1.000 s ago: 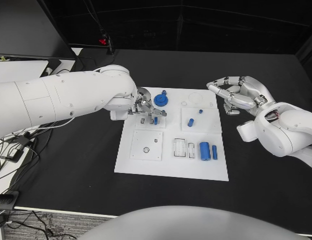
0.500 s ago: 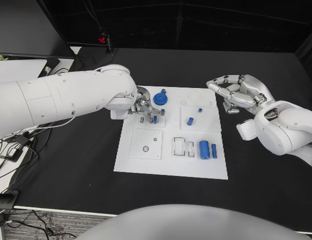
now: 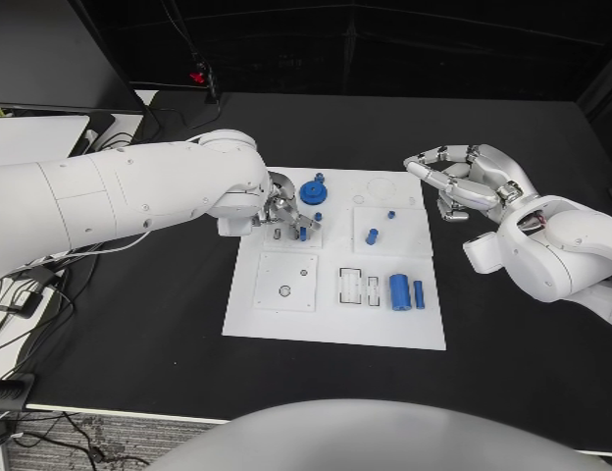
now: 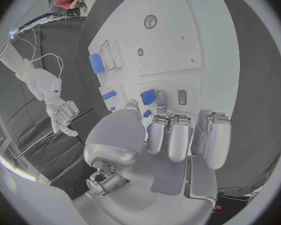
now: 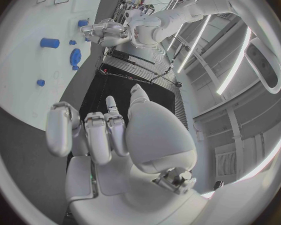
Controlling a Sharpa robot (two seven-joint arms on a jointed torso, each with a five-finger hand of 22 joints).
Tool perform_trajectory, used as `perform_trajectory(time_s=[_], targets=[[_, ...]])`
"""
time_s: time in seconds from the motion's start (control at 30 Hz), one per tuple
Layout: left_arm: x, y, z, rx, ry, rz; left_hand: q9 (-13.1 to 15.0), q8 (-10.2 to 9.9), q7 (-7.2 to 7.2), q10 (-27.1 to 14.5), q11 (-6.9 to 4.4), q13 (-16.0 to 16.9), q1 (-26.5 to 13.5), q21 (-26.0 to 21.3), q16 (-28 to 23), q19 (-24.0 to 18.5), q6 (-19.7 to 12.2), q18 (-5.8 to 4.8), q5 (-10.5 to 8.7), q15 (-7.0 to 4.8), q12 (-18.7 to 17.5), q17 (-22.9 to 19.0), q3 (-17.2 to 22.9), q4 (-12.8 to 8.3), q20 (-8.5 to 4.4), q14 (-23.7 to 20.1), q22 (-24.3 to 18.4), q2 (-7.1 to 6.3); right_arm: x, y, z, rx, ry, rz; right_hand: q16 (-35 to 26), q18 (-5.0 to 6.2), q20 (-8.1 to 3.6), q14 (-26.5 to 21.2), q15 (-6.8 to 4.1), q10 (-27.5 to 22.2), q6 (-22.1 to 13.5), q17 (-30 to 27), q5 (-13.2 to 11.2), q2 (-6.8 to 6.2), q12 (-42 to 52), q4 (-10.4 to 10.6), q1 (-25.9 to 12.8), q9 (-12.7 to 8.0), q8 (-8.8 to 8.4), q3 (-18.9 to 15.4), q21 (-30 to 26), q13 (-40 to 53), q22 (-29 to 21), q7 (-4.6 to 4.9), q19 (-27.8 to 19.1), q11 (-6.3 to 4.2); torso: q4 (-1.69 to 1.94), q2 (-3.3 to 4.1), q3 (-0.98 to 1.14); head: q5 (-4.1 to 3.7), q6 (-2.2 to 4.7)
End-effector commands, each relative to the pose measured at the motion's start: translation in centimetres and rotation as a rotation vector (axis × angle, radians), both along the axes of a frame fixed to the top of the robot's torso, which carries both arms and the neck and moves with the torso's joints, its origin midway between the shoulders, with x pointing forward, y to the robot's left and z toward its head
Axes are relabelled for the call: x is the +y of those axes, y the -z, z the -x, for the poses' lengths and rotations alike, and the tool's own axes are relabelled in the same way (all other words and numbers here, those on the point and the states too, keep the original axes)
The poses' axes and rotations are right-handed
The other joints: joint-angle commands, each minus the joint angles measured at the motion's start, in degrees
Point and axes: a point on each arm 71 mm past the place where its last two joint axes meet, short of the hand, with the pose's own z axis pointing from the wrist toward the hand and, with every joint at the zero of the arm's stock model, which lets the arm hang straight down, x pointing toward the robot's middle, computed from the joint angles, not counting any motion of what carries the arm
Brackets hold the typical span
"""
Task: Assemble the parts on the task board
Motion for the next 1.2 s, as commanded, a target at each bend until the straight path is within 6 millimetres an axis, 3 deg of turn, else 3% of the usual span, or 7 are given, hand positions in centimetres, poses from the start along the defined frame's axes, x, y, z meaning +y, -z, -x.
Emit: perform_trajectory(time_s=[0.03, 0.43, 1.2], targets=[[-0.01, 0.01, -0.01, 0.007, 0.01, -0.007, 0.17, -0.45, -0.18, 5.88, -0.43, 15.09, 0.89, 0.18, 0.05, 5.98, 0.42, -0.37, 0.56, -0.49, 0.2, 15.09, 0.26, -0.09, -0.34, 6.03, 15.09, -0.1, 0.04, -0.09, 0.03, -0.001, -0.002, -0.004, 0.14, 0.61, 0.08, 5.96, 0.43, 6.17, -0.51, 15.08, 0.29, 0.42, 0.15, -0.03, 0.19, 0.07, 0.39, -0.32, -0.39, 15.08, 6.38, 1.52, -0.46, 0.37, 0.07, -0.03, 0.01, -0.02, -0.1], [-0.14, 0.15, -0.09, 0.01, 0.012, -0.007, 0.89, -1.27, -0.37, 5.88, -0.61, 15.09, 3.43, 0.18, 0.05, 5.98, 0.55, -0.37, 1.78, -0.66, 0.2, 15.09, 0.81, -0.06, -0.5, 6.03, 15.09, 0.52, 0.0, -0.01, -0.03, 0.007, 0.001, 0.0, 0.14, 0.62, 0.08, 5.96, 0.43, 6.17, -0.58, 15.08, 0.32, 0.45, 0.15, -0.02, 0.19, 0.07, 0.48, -0.37, -0.42, 15.08, 6.35, 1.53, -0.49, 0.37, 0.0, -0.03, -0.06, -0.4, -0.16], [-0.81, 0.26, -0.08, 0.009, 0.034, 0.013, 1.52, -1.29, -0.54, 5.88, -0.76, 15.09, 4.54, 0.18, 0.05, 5.98, 0.88, -0.37, 2.55, -0.78, 0.2, 15.09, 1.13, -0.05, -0.6, 6.03, 15.09, 1.02, -0.05, 0.19, -0.17, 0.02, 0.006, 0.006, 0.14, 0.68, 0.08, 5.96, 0.43, 6.17, -0.73, 15.08, 0.36, 0.54, 0.15, 0.01, 0.15, 0.07, 0.65, -0.46, -0.6, 15.08, 6.21, 1.54, -0.65, 0.37, 0.02, -0.02, -0.03, -0.65, -0.4]])
